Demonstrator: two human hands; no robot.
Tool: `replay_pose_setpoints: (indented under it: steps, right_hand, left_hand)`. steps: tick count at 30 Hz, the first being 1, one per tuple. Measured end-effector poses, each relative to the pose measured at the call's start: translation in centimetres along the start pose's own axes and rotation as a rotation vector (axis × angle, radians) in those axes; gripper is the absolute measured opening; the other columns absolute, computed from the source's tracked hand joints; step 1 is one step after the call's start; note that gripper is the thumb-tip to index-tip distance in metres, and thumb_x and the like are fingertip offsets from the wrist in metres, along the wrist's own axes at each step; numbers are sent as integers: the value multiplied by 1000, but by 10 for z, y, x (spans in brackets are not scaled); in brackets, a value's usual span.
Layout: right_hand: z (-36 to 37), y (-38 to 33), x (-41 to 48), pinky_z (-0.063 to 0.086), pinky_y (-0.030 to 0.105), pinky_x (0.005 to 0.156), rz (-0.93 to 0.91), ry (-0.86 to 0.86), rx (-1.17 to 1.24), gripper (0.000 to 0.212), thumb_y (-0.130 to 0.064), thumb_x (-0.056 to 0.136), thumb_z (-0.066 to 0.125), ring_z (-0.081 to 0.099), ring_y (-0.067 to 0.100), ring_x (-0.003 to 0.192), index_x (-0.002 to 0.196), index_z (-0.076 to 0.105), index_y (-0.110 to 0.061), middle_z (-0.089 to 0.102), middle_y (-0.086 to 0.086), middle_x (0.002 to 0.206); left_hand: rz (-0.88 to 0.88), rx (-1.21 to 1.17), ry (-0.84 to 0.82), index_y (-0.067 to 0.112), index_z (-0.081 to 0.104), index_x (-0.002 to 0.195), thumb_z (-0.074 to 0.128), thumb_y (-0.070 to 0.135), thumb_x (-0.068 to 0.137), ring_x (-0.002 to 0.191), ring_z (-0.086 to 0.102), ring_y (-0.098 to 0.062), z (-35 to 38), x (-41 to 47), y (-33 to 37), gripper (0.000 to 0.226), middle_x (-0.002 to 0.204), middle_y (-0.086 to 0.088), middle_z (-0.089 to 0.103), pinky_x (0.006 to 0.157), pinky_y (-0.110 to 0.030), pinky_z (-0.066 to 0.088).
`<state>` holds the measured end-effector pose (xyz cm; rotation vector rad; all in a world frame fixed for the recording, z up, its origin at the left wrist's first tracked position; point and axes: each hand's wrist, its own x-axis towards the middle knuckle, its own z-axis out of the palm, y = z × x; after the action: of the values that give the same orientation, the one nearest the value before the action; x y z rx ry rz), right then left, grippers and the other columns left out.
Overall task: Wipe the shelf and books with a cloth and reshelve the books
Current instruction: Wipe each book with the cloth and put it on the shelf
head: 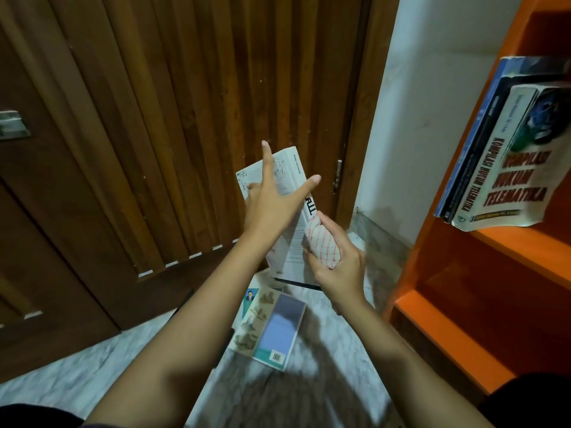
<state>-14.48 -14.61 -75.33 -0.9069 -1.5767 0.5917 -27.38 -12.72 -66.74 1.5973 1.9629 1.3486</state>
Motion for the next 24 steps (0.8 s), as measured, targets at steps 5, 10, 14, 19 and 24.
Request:
replay_pose_setpoints:
  steps: [5, 10, 14, 19, 24]
  right_hand:
    - [8, -11, -3, 54, 29, 89, -89, 25, -37, 56, -21, 75, 66, 61, 6, 110, 130, 55, -18, 62, -5, 124]
    - [12, -16, 3, 59, 34, 75, -164, -2, -223, 58, -33, 79, 66, 66, 17, 100, 134, 51, -23, 65, 0, 122]
    - [14, -21, 9, 56, 30, 78, -145, -88, -296, 62, -39, 78, 74, 63, 16, 105, 135, 50, -30, 63, -3, 125]
    - [9, -16, 13, 36, -1, 83, 40, -119, -88, 50, -33, 89, 62, 49, 5, 108, 135, 48, -22, 51, -2, 118]
    - [0, -25, 43, 41, -3, 64, 80, 79, -34, 35, -23, 93, 56, 47, 8, 97, 127, 53, -12, 37, 3, 109]
  left_hand:
    - [130, -69, 100, 32, 11, 149, 56, 36, 92, 74, 45, 0, -1, -1, 13, 72, 113, 3, 46, 59, -10, 39]
    - [152, -136, 199, 23, 29, 139, 52, 23, 94, 86, 59, -14, -10, 7, 13, 51, 114, -7, 53, 56, -15, 48]
    - [121, -332, 207, 17, 33, 134, 47, 15, 97, 89, 68, -14, -15, 10, 0, 40, 115, -7, 62, 63, -24, 58]
    - [123, -549, 234, 22, 34, 139, 46, 21, 99, 82, 69, -7, -15, 6, -8, 42, 98, 3, 67, 63, -24, 57]
    - [77, -785, 192, 31, 42, 135, 47, 25, 98, 103, 65, -26, -13, 2, -11, 38, 126, -11, 59, 68, -30, 57]
